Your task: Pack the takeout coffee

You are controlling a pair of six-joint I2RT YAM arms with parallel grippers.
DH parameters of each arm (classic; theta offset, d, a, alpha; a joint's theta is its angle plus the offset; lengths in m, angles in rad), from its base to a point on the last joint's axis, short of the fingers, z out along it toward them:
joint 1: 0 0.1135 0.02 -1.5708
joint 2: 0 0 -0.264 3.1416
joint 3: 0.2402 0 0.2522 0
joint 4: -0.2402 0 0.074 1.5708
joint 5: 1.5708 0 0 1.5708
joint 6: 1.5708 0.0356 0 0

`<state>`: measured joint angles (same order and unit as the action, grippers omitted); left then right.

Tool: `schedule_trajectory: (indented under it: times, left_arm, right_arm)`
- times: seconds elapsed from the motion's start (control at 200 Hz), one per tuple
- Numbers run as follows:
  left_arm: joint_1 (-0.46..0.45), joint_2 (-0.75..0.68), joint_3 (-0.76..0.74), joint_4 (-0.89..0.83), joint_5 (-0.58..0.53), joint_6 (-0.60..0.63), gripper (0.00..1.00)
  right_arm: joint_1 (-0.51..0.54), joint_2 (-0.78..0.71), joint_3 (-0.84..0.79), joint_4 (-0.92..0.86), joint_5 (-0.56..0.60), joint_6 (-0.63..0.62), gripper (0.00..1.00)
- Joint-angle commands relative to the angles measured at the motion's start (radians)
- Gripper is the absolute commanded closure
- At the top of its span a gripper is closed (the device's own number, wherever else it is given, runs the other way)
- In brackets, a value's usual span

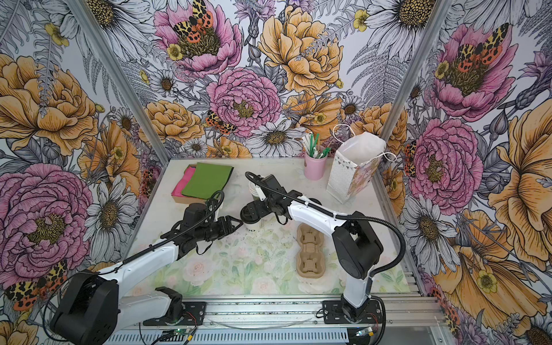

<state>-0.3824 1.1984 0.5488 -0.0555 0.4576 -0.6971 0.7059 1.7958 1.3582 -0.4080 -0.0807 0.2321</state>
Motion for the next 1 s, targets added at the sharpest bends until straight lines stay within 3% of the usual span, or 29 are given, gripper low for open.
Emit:
schedule_trajectory:
  times: [0.0, 0.996]
  left_arm:
    - [-0.003, 0.021, -0.009, 0.083, 0.022, -0.018, 0.39]
    - [-0.017, 0.111, -0.022, 0.121, -0.012, -0.009, 0.42]
  right_arm:
    - [-0.003, 0.016, -0.008, -0.009, 0.033, 0.018, 0.01]
    - [0.009, 0.011, -0.105, -0.008, 0.046, 0.091, 0.01]
